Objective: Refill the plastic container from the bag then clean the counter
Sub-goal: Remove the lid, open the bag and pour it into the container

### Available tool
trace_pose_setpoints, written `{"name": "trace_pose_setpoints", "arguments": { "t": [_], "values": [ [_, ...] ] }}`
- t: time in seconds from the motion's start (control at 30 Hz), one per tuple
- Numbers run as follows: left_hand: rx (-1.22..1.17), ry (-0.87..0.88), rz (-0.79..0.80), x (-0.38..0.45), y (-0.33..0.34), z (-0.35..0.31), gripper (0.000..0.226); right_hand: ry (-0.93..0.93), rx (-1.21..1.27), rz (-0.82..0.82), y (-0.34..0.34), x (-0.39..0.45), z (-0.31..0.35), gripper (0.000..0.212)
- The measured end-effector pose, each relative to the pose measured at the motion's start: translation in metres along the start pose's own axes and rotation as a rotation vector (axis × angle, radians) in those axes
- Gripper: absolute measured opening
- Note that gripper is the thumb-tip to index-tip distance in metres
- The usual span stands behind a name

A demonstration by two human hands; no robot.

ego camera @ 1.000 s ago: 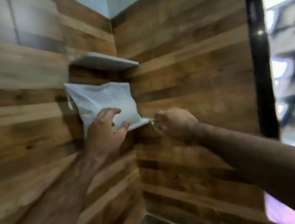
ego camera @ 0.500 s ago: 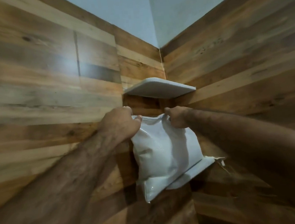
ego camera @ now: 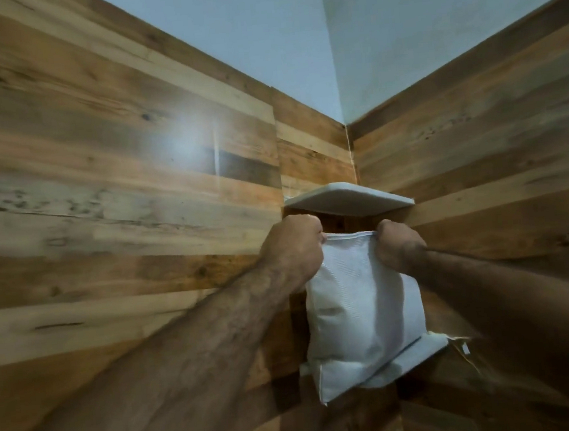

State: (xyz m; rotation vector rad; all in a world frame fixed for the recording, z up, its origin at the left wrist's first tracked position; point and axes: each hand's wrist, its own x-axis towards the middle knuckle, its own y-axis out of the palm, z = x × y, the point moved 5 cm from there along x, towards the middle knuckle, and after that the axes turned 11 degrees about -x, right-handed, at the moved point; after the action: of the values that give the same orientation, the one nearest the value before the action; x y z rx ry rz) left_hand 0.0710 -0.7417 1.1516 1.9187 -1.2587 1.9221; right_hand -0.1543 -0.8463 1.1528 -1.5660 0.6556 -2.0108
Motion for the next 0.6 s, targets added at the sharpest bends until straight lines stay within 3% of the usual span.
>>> {"name": "trace_pose_setpoints", "arguments": {
  "t": [0.17, 0.27, 0.4, 0.6],
  "values": [
    [0.041, 0.139, -0.083, -0.022, -0.022, -0.051, 0.023, 0.099, 0.114, -0.135, -0.053, -0.035, -0.021, 0.019],
    [0.015, 0.168, -0.115, -0.039, -0.034, -0.083, 0.025, 0.091, 0.121, -0.132, -0.088, -0.064, -0.037, 0.017],
    [-0.030, 0.161, -0.059, -0.080, -0.040, -0.132, 0.025, 0.078, 0.042, -0.023, -0.115, -0.119, -0.072, 0.005],
    [-0.183, 0.047, 0.141, -0.196, -0.021, -0.201, 0.024, 0.175, 0.007, 0.165, -0.103, -0.245, -0.153, 0.017]
  ]
}}
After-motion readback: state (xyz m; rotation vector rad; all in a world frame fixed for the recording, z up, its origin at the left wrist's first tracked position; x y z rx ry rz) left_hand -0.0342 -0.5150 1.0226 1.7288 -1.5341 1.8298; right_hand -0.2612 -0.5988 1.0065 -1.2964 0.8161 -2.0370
